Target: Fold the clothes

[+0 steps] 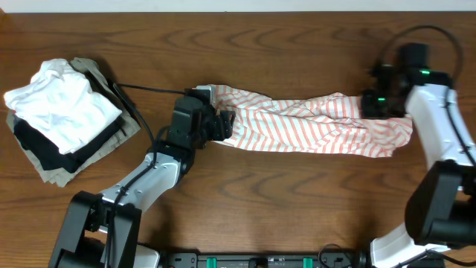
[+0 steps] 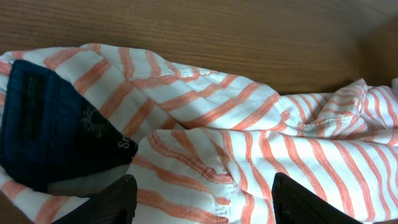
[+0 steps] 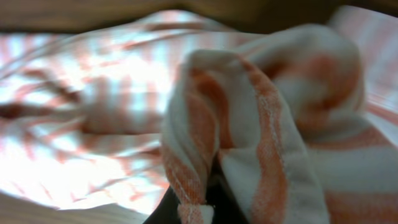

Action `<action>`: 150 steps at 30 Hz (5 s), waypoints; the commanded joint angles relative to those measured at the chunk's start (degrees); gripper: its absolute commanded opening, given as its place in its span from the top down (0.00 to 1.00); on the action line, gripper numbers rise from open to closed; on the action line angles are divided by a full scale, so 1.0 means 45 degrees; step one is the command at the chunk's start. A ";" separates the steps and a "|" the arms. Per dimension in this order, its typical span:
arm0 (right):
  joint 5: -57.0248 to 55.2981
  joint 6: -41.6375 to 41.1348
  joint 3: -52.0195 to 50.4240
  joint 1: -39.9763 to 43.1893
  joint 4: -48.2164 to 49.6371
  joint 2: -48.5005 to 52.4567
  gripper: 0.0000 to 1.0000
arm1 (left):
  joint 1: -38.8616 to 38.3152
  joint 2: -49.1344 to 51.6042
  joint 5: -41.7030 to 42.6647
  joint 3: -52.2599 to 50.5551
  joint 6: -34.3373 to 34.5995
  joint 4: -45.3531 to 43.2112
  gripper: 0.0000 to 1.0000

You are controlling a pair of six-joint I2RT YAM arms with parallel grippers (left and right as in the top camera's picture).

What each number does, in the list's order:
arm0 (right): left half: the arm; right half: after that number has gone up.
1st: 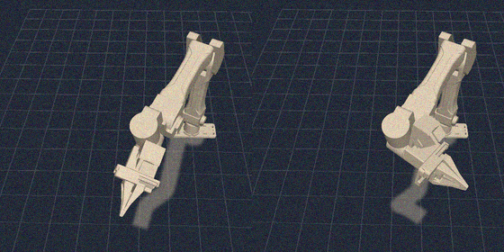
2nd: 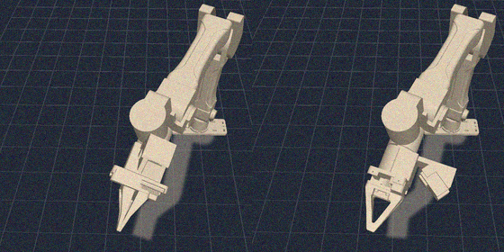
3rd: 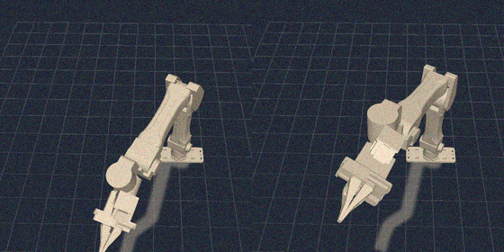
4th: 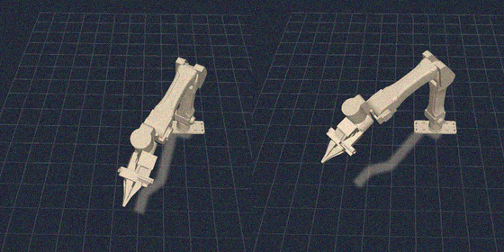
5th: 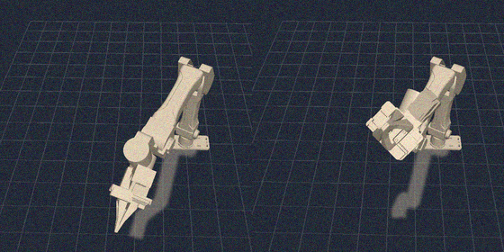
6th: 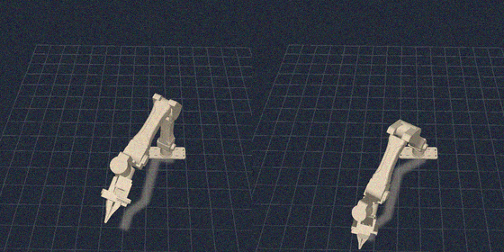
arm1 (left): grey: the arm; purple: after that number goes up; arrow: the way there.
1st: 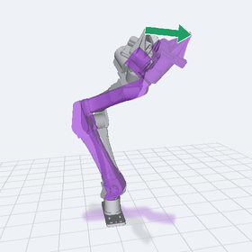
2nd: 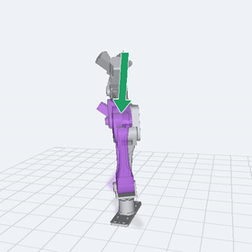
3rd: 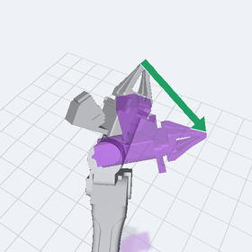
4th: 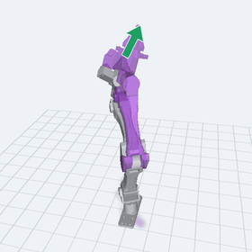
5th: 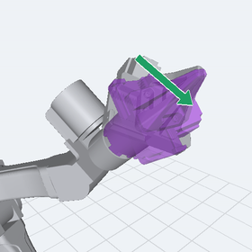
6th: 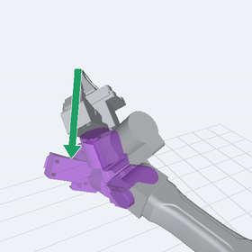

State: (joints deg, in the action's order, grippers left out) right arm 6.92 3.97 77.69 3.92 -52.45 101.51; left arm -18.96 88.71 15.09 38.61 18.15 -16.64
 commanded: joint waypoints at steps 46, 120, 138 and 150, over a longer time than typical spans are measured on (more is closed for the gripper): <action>0.4983 0.3143 0.0656 -0.4541 0.0471 0.2084 0.43 | 0.0063 -0.0102 0.0078 0.0165 -0.0087 0.0024 0.30; 0.2113 -0.0379 -0.2409 0.3949 0.3492 0.1773 0.99 | 0.0063 -0.0092 0.0078 0.0160 -0.0219 0.0646 0.30; 0.4318 -0.0228 -0.1015 0.1190 0.2589 -0.2871 0.94 | 0.0063 -0.0092 0.0078 0.0160 -0.0219 0.0641 0.30; 0.1447 -0.0102 -0.1039 -0.4765 0.1904 -0.0272 0.86 | 0.0063 -0.0087 0.0078 0.0160 -0.0223 0.0651 0.30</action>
State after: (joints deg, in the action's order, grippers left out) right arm 19.35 2.55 73.12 -14.70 -42.85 96.90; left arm -18.96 88.71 15.09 38.61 17.96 -13.87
